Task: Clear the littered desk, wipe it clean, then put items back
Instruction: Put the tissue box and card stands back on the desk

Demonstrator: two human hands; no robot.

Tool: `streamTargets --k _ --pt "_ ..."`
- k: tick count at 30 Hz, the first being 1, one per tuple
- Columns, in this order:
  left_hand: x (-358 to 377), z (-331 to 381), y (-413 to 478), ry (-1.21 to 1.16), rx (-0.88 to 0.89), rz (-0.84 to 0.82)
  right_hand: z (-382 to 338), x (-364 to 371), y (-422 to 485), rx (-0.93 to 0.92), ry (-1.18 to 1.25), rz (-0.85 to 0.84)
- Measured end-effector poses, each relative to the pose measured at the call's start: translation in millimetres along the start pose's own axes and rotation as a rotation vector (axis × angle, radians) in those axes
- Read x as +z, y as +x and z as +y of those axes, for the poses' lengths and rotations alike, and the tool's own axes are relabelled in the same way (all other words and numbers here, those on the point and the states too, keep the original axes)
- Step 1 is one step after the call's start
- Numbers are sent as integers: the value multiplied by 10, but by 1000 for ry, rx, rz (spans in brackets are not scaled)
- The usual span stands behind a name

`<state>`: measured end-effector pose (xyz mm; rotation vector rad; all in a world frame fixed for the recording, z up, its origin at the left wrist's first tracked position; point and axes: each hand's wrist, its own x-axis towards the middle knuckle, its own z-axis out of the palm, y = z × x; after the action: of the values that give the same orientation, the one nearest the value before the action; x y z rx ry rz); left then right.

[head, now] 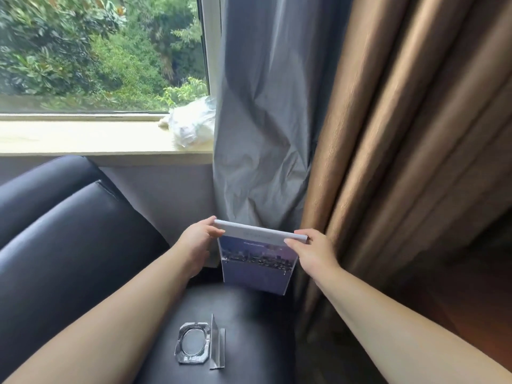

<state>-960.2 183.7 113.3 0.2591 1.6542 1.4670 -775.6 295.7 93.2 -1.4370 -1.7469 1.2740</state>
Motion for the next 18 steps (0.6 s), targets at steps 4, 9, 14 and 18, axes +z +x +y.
streamTargets --k 4,9,14,18 --pt "-4 164 -443 16 117 -84 -225 -294 -378 -112 51 115" --pt "198 267 -897 -19 198 -208 -314 -686 -844 -176 54 251" --pt "588 154 -1147 -75 249 -197 -269 -1160 -1260 -160 -19 384" --pt "967 38 -1284 -98 251 -140 -174 -1586 -1501 -141 -44 483"
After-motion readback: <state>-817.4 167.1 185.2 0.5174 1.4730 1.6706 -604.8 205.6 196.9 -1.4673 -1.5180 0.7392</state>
